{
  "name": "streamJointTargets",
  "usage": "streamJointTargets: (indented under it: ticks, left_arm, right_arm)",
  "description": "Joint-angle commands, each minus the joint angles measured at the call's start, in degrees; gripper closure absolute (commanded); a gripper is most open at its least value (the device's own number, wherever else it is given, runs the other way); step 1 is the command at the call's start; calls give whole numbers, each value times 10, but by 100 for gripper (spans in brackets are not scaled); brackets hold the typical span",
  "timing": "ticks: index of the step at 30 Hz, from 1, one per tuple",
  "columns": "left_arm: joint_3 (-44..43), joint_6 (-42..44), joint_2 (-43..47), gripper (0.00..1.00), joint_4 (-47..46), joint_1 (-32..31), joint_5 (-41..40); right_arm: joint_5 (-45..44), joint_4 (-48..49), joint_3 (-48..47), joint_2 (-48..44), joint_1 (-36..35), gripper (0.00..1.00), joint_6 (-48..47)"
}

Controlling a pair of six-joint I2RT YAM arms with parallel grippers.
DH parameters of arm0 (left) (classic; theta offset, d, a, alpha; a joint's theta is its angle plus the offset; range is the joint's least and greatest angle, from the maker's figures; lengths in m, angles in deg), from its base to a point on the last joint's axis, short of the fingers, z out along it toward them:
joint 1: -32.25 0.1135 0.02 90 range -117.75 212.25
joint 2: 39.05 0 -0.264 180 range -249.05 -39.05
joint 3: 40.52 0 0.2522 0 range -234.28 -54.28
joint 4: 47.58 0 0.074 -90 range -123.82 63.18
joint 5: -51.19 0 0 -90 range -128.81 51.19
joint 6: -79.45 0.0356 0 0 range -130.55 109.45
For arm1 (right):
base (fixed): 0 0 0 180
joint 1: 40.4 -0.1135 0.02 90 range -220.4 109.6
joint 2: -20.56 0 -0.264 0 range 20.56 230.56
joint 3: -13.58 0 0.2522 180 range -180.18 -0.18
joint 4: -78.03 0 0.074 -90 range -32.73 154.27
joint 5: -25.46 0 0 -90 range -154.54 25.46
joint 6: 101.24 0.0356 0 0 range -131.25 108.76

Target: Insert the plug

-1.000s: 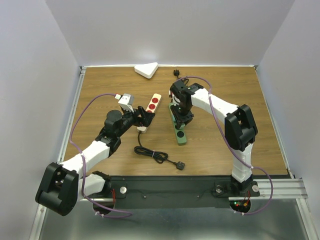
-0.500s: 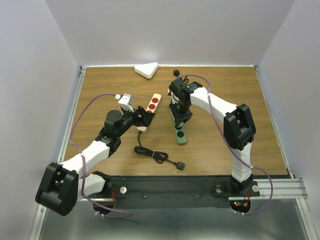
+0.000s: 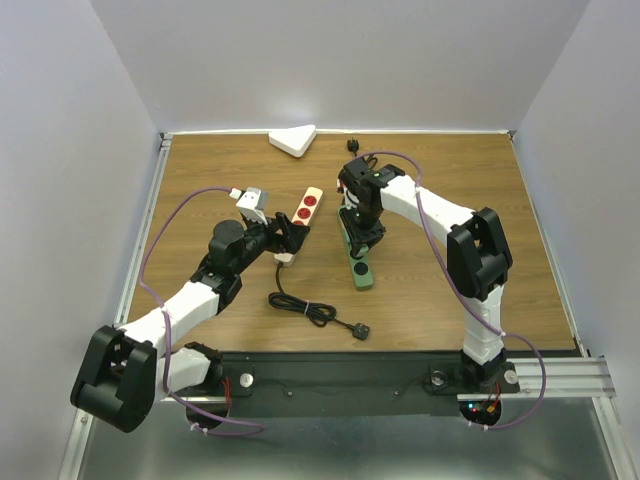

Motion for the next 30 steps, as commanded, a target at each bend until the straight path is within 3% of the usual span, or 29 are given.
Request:
streamJointTargets:
  ticks: [1,19,30]
  left_arm:
    - [-9,10,22,10,-20,3,-1]
    - [-7,10,27,9,-19,3,-4]
    - [-7,8,29,10,-17,3,-1]
  right_arm:
    - [-1,5,13,-9,2,100,7]
    - [-5,5,31,-23,-4,100,25]
    - [-53,-12,6,-1,-5,100,50]
